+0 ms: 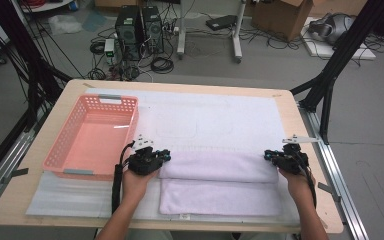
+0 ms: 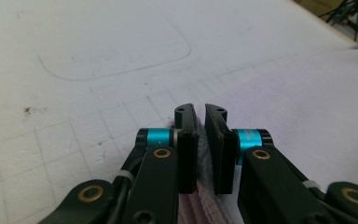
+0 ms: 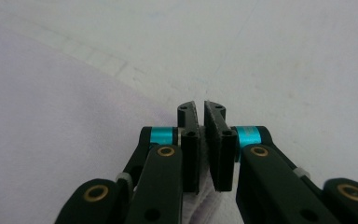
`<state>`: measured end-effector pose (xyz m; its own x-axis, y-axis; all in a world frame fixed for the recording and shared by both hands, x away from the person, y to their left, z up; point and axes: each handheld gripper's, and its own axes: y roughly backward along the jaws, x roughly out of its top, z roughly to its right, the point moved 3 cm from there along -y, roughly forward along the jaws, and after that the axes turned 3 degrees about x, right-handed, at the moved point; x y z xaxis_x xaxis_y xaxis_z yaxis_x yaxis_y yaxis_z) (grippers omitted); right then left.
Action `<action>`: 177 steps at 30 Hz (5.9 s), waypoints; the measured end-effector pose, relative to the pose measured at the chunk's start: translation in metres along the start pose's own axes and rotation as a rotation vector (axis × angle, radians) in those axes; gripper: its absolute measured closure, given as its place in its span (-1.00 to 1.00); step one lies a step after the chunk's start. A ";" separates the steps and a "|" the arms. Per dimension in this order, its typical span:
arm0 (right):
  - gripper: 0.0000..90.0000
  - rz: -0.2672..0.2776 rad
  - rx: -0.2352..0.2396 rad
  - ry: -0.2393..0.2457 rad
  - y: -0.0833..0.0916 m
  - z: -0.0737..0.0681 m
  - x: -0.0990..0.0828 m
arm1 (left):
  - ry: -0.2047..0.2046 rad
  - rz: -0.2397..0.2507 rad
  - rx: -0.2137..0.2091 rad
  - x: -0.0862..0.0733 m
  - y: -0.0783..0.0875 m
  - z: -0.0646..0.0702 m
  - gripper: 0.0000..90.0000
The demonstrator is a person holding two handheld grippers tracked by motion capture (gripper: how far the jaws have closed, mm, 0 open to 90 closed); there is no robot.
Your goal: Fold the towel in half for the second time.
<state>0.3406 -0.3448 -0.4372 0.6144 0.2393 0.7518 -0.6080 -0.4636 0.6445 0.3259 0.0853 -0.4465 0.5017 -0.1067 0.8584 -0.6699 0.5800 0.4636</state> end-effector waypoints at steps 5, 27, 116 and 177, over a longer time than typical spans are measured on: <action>0.89 0.114 0.008 0.010 0.029 -0.011 -0.013 | -0.052 0.057 -0.028 -0.008 0.023 0.014 0.82; 0.11 0.110 0.045 0.059 0.057 -0.047 -0.056 | -0.039 -0.004 -0.079 -0.044 0.043 0.032 0.26; 0.84 0.104 -0.004 0.014 -0.009 0.030 -0.003 | 0.009 -0.027 0.073 0.029 -0.046 -0.009 0.73; 0.43 0.002 -0.026 0.043 0.042 -0.014 -0.054 | -0.041 -0.060 -0.091 -0.008 -0.003 0.018 0.11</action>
<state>0.2752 -0.3651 -0.4485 0.5911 0.2751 0.7582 -0.6224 -0.4423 0.6457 0.3141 0.0696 -0.4508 0.5153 -0.1756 0.8388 -0.5857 0.6424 0.4943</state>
